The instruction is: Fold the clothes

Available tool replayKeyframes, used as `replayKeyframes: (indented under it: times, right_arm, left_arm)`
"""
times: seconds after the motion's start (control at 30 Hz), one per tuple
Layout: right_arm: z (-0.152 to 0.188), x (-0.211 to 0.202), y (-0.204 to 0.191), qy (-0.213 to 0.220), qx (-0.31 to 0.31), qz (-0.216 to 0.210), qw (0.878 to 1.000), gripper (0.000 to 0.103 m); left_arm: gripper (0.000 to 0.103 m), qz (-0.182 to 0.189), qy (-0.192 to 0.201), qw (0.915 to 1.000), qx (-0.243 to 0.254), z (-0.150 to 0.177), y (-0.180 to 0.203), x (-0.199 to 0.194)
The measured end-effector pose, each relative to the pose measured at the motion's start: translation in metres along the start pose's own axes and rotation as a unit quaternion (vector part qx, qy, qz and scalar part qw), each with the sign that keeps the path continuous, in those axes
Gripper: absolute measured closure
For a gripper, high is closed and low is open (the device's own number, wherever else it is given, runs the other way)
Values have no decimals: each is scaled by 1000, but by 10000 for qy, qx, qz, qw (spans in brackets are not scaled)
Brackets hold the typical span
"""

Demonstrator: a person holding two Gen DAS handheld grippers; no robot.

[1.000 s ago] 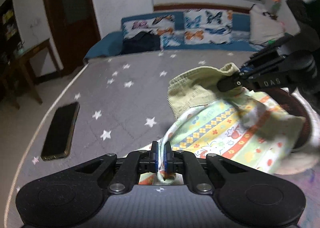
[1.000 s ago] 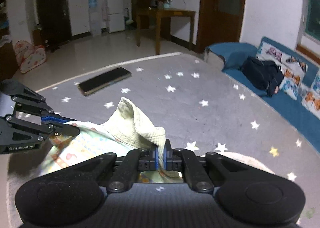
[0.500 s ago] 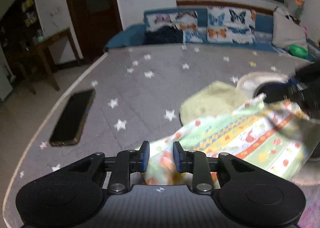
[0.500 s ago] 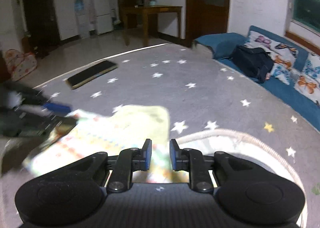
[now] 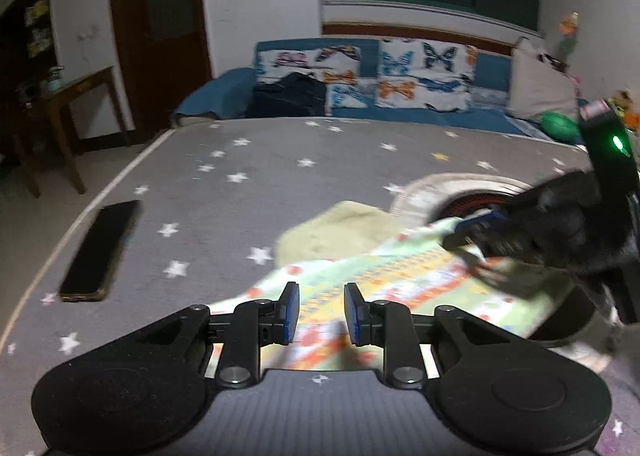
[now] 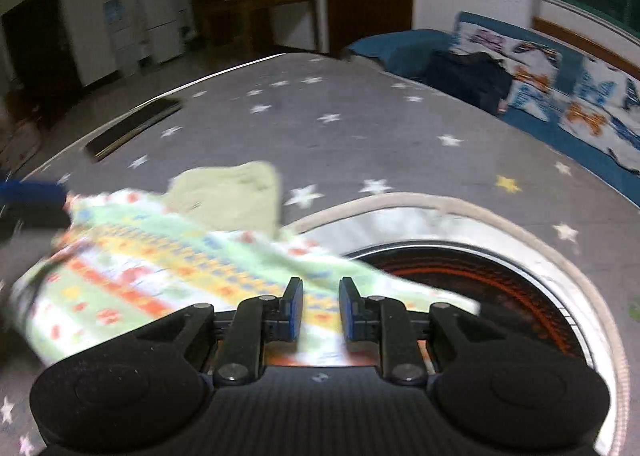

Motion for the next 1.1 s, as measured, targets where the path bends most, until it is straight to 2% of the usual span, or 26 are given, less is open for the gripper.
replayKeyframes:
  times: [0.1, 0.2, 0.37, 0.63, 0.83, 1.1]
  right_arm:
    - [-6, -6, -3, 131, -28, 4, 9999, 83]
    - [-11, -10, -16, 222, -116, -225, 9994, 71]
    - [-12, -3, -39, 179, -297, -427, 9985, 68]
    - [-8, -12, -54, 134, -417, -560, 9975, 62]
    - [7, -35, -71, 181, -631, -796, 9947, 60]
    - [23, -50, -76, 130, -642, -725, 9952, 60]
  left_arm:
    - [76, 72, -103, 9999, -12, 0, 10, 14]
    - [76, 54, -205, 9997, -107, 1, 10, 29]
    - [76, -10, -391, 9988, -292, 7, 2, 46]
    - [76, -55, -240, 9987, -455, 11, -8, 32]
    - [76, -102, -240, 9978, -607, 22, -11, 26]
    - [76, -216, -290, 9977, -578, 32, -9, 30]
Point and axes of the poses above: each gripper's, at about its wrist camera, not at the fingertips, and x roughly the way its jaws point, y to its right, z to its underside, the point moved 2 cm from there along x, roughly the way its jaws point, and after that the axes turned 4 degrees about z, right-handed, at the moved point
